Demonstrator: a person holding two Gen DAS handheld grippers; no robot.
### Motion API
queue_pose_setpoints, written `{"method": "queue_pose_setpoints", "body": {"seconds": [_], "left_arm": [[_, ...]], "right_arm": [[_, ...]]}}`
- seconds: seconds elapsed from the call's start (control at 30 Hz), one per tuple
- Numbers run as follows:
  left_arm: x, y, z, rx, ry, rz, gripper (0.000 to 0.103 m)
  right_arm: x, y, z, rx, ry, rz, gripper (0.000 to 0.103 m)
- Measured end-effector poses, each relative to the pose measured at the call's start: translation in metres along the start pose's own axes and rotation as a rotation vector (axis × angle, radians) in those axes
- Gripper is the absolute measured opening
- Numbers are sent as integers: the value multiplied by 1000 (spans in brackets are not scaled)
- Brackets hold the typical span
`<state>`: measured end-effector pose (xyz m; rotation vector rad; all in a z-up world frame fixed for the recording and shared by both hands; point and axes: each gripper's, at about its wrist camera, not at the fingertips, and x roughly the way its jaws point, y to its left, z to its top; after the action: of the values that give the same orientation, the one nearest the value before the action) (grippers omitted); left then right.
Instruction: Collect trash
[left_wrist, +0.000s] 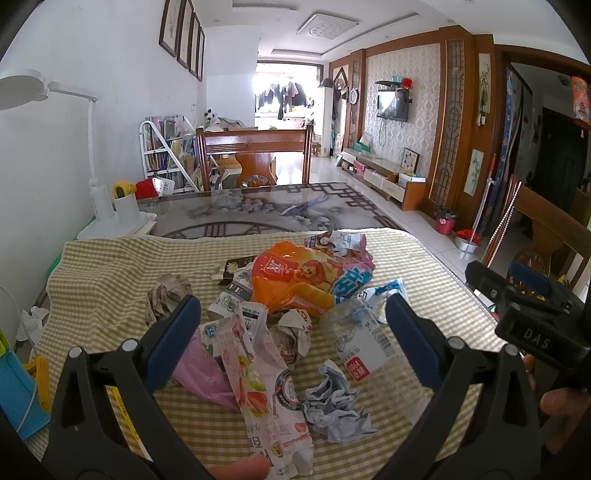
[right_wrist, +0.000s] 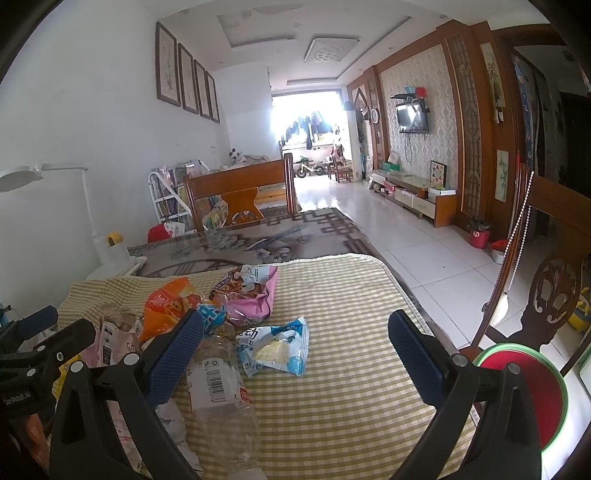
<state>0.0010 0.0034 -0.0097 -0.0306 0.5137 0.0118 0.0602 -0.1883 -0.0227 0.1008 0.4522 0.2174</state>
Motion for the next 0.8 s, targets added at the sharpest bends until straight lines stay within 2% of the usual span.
{"method": "queue_pose_setpoints", "body": {"seconds": [0.8], "left_arm": [[2,-2,-2,2,15,1,98]], "right_arm": [[3,-1,0,11,16,-3,96]]}}
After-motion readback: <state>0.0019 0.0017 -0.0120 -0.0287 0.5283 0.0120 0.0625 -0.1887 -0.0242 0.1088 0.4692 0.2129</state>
